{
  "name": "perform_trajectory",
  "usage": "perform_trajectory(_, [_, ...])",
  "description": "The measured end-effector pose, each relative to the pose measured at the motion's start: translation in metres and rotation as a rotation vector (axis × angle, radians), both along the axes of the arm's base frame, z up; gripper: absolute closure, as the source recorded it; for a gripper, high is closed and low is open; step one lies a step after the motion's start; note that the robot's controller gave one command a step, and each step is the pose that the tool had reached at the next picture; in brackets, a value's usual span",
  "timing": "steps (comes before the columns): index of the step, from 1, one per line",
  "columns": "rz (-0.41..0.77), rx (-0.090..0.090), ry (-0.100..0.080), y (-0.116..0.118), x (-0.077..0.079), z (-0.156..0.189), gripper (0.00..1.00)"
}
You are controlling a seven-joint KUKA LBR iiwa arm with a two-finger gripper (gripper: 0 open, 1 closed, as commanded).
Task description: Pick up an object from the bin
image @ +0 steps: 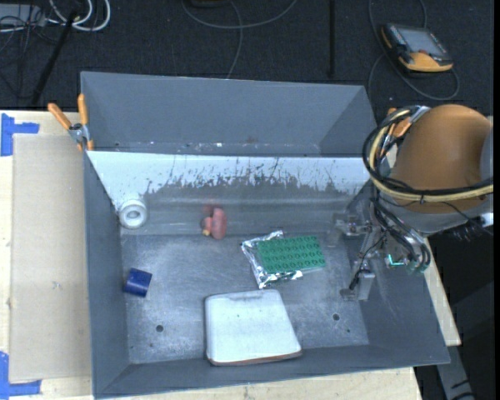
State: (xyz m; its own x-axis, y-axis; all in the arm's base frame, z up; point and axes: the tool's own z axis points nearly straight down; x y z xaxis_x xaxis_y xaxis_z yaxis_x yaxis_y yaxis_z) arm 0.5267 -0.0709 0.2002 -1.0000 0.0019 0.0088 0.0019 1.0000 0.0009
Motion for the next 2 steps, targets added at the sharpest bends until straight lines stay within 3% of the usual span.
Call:
perform_trajectory(1, [0.173,0.002,-0.007,0.0263,0.0731,-0.0996,0.0])
perform_trajectory(2, [0.174,0.0,-0.01,0.0259,0.0735,-0.096,1.0])
